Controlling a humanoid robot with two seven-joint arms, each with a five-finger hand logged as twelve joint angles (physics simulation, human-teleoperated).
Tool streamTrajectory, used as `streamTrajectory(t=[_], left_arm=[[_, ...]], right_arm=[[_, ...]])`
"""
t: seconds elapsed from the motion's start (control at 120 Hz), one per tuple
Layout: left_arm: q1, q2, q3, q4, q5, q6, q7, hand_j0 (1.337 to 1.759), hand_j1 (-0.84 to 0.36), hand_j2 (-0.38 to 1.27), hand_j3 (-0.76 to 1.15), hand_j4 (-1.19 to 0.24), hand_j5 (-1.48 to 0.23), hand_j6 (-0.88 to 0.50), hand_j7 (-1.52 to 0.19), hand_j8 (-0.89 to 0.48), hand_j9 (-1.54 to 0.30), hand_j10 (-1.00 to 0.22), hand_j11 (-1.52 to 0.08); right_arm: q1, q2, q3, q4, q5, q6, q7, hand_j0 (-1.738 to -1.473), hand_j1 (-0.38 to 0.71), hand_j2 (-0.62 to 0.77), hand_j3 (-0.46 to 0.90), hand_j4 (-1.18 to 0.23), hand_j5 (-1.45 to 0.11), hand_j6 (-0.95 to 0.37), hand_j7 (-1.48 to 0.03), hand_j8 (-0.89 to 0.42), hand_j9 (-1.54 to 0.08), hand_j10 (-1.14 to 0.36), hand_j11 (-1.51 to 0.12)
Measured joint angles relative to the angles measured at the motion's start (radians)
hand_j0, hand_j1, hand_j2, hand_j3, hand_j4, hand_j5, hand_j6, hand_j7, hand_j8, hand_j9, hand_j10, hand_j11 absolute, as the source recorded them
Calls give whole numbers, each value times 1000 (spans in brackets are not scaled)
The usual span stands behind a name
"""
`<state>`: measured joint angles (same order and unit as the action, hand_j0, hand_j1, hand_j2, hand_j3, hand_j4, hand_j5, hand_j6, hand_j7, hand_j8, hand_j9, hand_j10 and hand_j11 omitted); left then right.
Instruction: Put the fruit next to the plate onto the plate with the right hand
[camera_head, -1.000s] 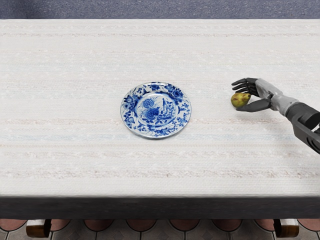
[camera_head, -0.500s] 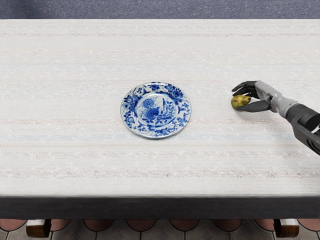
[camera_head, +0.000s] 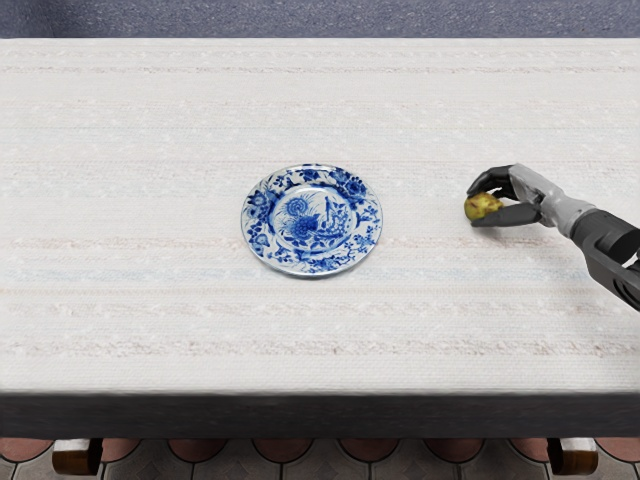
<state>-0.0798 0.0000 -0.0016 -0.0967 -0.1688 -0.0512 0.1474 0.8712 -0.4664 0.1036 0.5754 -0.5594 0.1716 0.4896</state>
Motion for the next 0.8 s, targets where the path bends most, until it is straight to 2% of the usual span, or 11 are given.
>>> streamTrajectory(t=[0.225,0.258,0.525,0.583,0.65,0.658,0.8], left_arm=[[0,0,0,0,0,0,0,1658,325,4,0,-21,-26,-21,-26,-21,-26,-21,-26],[0,0,0,0,0,0,0,1658,325,4,0,-21,-26,-21,-26,-21,-26,-21,-26],[0,0,0,0,0,0,0,1658,325,4,0,-21,-26,-21,-26,-21,-26,-21,-26],[0,0,0,0,0,0,0,1658,325,4,0,-21,-26,-21,-26,-21,-26,-21,-26],[0,0,0,0,0,0,0,1658,325,4,0,-21,-26,-21,-26,-21,-26,-21,-26],[0,0,0,0,0,0,0,1658,325,4,0,-21,-26,-21,-26,-21,-26,-21,-26],[0,0,0,0,0,0,0,1658,325,4,0,-21,-27,-21,-26,-21,-26,-21,-26]], right_arm=[[21,-2,-7,3,-6,25,-2,-1655,282,121,0,-724,-976,-549,-954,-270,-959,-411,-952],[26,-2,-6,4,-5,35,-1,-1655,269,66,1,-718,-990,-554,-956,-270,-970,-400,-961],[73,1,6,10,4,127,0,-1652,318,121,0,-675,-1078,-541,-964,-213,-1037,-318,-1008],[85,5,7,11,5,149,0,-1651,313,132,-1,-678,-1075,-571,-965,-246,-1035,-318,-997],[102,18,8,11,6,176,-2,-1649,259,117,0,-691,-1055,-620,-965,-305,-1026,-376,-983],[104,19,8,12,5,179,-2,-1648,233,79,0,-692,-1053,-619,-965,-307,-1024,-382,-981],[138,44,9,16,15,240,-2,-1650,229,98,1,-699,-1043,-654,-966,-340,-1029,-391,-996]])
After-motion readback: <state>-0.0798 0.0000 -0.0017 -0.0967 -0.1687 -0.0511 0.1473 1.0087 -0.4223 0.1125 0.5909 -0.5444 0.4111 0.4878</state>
